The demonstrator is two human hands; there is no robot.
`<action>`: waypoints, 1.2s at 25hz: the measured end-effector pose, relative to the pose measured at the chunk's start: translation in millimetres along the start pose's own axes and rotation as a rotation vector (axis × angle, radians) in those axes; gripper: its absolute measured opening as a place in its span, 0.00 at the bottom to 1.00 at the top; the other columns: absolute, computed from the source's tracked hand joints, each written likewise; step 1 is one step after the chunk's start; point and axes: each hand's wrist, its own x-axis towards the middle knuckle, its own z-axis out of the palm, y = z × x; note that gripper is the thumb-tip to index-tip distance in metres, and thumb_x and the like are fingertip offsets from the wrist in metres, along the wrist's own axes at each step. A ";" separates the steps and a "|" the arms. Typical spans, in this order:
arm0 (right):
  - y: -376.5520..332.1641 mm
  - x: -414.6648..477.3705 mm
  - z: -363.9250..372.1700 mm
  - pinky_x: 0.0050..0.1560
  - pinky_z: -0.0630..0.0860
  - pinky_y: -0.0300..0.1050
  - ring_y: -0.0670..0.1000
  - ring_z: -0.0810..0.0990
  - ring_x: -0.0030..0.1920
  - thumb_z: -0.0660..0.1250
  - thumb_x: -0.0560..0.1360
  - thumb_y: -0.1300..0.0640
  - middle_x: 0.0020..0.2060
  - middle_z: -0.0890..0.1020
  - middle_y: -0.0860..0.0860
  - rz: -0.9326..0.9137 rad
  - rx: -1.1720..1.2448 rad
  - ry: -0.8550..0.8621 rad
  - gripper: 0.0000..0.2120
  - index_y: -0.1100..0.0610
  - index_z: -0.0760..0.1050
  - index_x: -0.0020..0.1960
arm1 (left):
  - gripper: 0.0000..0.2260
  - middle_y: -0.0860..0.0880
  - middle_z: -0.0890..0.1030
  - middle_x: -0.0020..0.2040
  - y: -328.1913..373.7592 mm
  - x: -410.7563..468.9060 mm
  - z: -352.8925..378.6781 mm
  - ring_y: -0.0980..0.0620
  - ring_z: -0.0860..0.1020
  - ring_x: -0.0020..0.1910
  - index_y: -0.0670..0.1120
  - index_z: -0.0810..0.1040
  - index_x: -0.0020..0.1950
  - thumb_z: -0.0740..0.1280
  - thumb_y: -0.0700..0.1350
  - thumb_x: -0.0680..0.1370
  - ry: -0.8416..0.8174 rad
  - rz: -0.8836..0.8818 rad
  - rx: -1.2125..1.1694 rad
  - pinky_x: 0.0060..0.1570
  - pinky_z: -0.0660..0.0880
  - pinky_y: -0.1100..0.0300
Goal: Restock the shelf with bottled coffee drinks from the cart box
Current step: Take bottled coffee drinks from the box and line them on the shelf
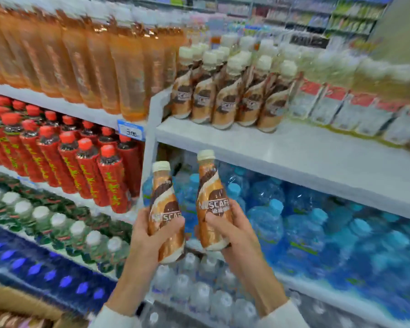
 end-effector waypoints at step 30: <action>-122.0 104.0 -47.9 0.60 0.79 0.47 0.42 0.80 0.56 0.79 0.68 0.46 0.58 0.79 0.41 -0.547 -0.723 0.674 0.30 0.46 0.72 0.66 | 0.29 0.55 0.75 0.60 45.9 139.2 175.2 0.55 0.75 0.61 0.51 0.72 0.69 0.78 0.50 0.70 -0.107 0.629 0.630 0.63 0.76 0.53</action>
